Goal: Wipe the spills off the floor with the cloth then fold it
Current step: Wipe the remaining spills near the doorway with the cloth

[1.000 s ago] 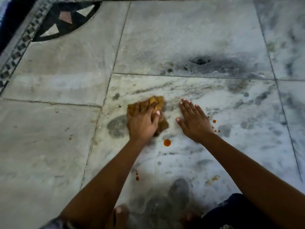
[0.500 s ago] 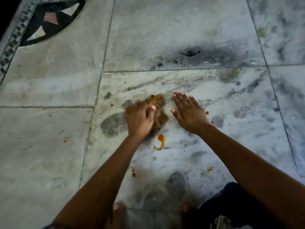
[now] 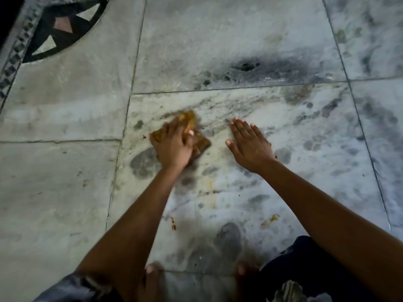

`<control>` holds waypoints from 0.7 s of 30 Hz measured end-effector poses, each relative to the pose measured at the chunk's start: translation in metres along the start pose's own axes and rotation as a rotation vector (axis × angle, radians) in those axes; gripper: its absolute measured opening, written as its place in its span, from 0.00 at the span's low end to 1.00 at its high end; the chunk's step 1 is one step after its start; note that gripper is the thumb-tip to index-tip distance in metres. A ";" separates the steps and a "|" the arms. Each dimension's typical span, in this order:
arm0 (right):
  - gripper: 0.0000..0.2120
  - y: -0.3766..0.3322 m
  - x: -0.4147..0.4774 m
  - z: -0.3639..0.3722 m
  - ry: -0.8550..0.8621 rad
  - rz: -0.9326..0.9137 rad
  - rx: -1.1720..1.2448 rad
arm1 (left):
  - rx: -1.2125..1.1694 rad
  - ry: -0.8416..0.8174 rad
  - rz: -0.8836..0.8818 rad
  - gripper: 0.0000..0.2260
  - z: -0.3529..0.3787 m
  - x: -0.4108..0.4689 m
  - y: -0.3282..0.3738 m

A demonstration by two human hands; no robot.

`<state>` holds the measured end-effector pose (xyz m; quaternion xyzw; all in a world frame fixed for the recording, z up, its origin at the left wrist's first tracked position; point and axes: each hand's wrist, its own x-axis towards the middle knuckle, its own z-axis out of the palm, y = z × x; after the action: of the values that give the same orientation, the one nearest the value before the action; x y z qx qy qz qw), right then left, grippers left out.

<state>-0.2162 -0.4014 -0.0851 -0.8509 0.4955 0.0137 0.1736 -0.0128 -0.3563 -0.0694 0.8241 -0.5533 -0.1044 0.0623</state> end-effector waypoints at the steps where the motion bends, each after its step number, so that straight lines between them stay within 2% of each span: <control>1: 0.36 -0.001 -0.001 0.002 0.009 0.004 0.009 | -0.007 -0.018 0.095 0.26 0.005 -0.018 0.007; 4: 0.40 -0.001 -0.002 0.006 0.023 0.006 0.021 | 0.065 -0.049 0.404 0.24 0.018 -0.097 0.000; 6: 0.39 0.001 -0.002 0.007 0.013 -0.004 0.010 | 0.119 -0.037 0.472 0.23 0.018 -0.120 -0.027; 8: 0.38 0.003 -0.003 0.006 0.013 -0.003 0.005 | 0.184 -0.029 0.422 0.23 0.010 -0.099 -0.051; 10: 0.33 0.002 -0.003 0.004 0.007 -0.003 0.013 | 0.195 -0.032 0.260 0.25 0.003 -0.054 -0.057; 12: 0.30 0.002 -0.003 0.002 -0.003 -0.003 0.016 | 0.148 -0.055 0.064 0.25 -0.001 -0.010 -0.040; 14: 0.29 0.001 -0.003 0.001 -0.010 -0.003 0.032 | 0.127 -0.063 -0.028 0.25 0.004 0.006 -0.010; 18: 0.32 -0.007 -0.003 0.002 0.027 0.067 0.223 | 0.128 0.007 0.207 0.26 0.027 -0.069 0.035; 21: 0.33 -0.010 -0.002 0.004 0.033 0.082 0.236 | 0.111 -0.016 0.392 0.27 0.035 -0.144 0.024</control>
<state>-0.2082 -0.3943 -0.0862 -0.8037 0.5309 -0.0518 0.2636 -0.0953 -0.2322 -0.0833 0.7018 -0.7086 -0.0660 0.0316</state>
